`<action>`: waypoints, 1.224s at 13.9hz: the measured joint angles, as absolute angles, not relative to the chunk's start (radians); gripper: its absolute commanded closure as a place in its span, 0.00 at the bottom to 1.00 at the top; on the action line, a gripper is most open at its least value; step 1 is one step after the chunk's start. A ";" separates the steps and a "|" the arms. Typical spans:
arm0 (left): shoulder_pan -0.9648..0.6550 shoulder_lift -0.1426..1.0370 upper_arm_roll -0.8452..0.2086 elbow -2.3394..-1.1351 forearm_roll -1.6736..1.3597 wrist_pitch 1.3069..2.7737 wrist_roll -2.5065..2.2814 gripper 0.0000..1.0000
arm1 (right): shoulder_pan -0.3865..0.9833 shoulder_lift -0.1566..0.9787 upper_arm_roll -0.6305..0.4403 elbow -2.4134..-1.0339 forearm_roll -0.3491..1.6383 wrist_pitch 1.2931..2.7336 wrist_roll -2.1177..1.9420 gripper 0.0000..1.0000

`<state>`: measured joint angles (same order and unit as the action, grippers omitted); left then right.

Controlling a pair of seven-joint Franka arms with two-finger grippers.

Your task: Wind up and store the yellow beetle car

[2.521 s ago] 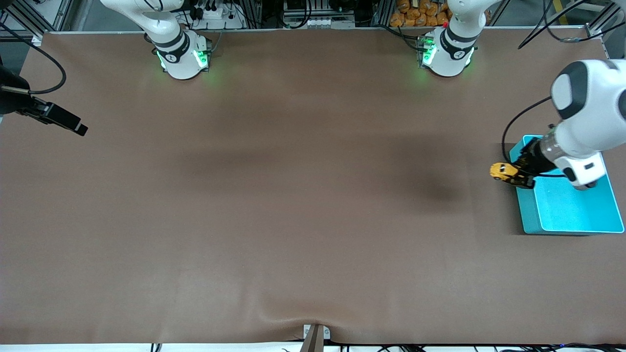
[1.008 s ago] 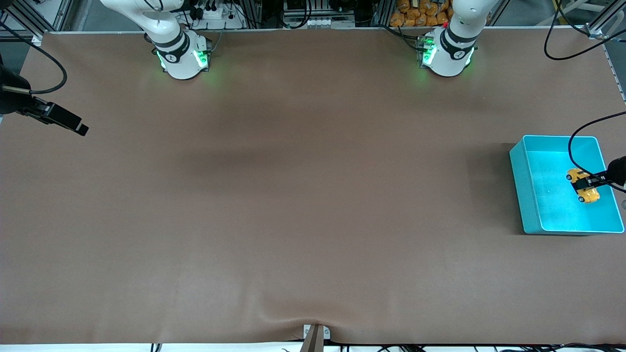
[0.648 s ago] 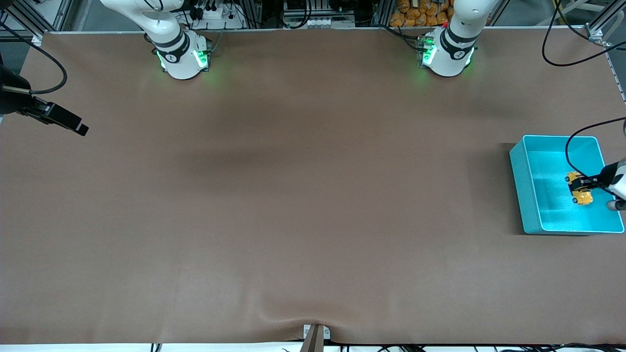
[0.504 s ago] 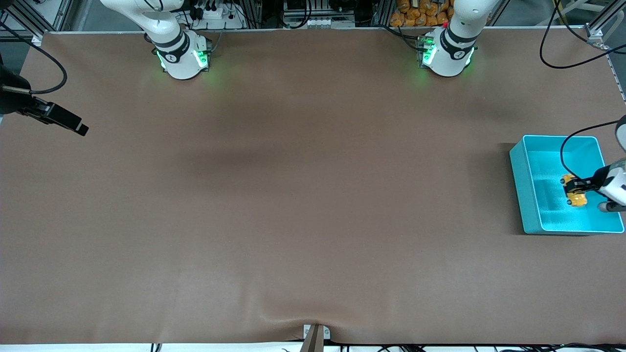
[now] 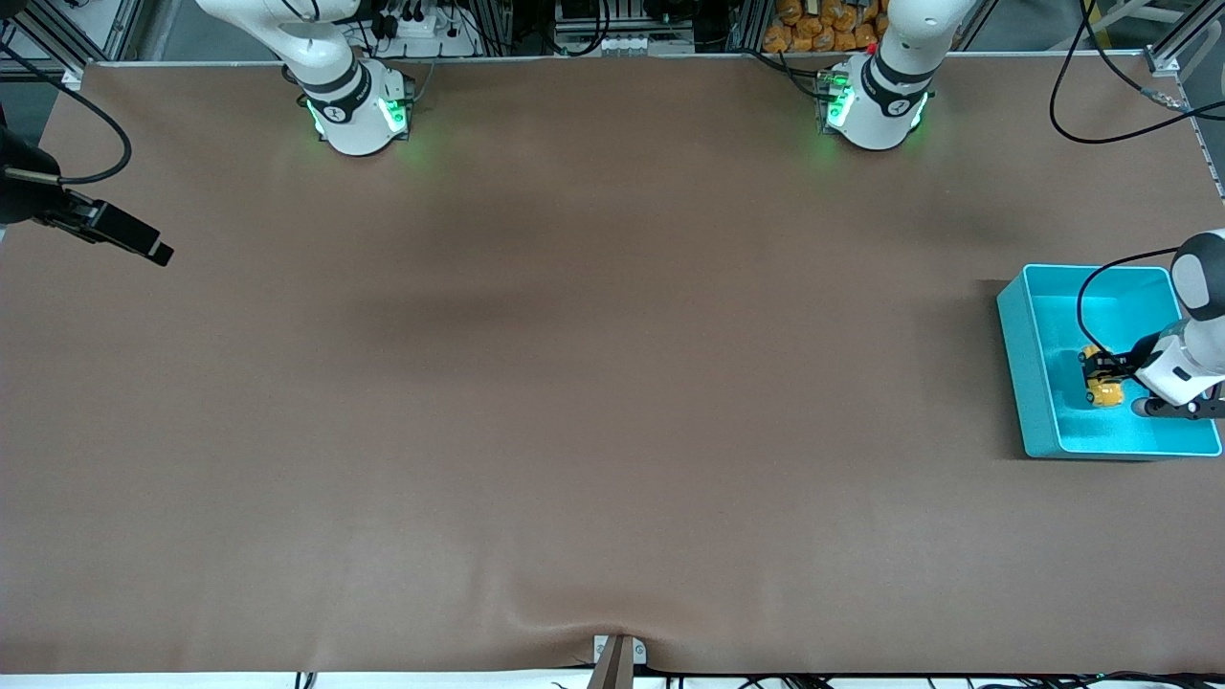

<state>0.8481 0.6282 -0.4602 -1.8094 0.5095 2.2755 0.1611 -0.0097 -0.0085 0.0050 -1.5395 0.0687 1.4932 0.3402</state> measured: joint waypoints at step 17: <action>0.770 0.262 -0.644 -1.756 0.303 2.076 0.159 0.00 | -0.009 -0.009 0.006 -1.540 0.069 1.493 0.340 0.00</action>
<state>0.7703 0.2619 -0.6438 -1.7563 0.3033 2.0757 0.1593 -0.0094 -0.0085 0.0056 -1.5403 0.0687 1.4934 0.3402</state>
